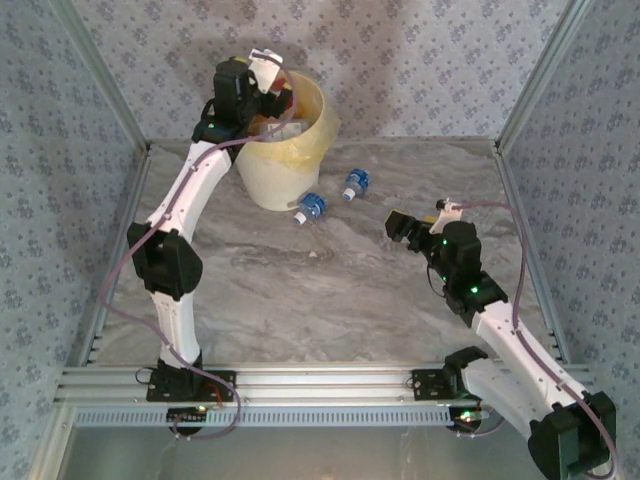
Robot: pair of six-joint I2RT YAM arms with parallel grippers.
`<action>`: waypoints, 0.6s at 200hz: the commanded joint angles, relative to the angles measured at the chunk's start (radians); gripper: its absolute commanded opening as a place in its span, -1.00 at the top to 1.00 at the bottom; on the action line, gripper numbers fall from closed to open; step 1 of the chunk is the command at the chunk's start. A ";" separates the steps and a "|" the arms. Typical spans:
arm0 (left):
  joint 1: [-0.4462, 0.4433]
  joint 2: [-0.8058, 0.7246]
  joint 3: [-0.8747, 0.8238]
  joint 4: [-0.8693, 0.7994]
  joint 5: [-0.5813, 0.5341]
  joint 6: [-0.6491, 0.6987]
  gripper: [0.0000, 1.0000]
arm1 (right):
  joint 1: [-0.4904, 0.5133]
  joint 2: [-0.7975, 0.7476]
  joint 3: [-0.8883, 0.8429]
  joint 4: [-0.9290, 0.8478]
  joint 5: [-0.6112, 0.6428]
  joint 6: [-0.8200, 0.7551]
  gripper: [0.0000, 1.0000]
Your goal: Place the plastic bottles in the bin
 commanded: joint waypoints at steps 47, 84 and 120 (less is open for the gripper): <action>-0.050 -0.097 0.046 -0.160 0.127 -0.229 -0.95 | 0.006 0.003 0.025 -0.035 0.017 0.001 -1.00; -0.072 -0.157 -0.028 -0.147 0.221 -0.379 -0.95 | 0.004 0.012 0.025 -0.054 0.012 0.001 -1.00; -0.146 -0.275 -0.248 -0.038 0.241 -0.369 -0.96 | -0.008 0.037 0.037 -0.106 0.017 -0.001 -1.00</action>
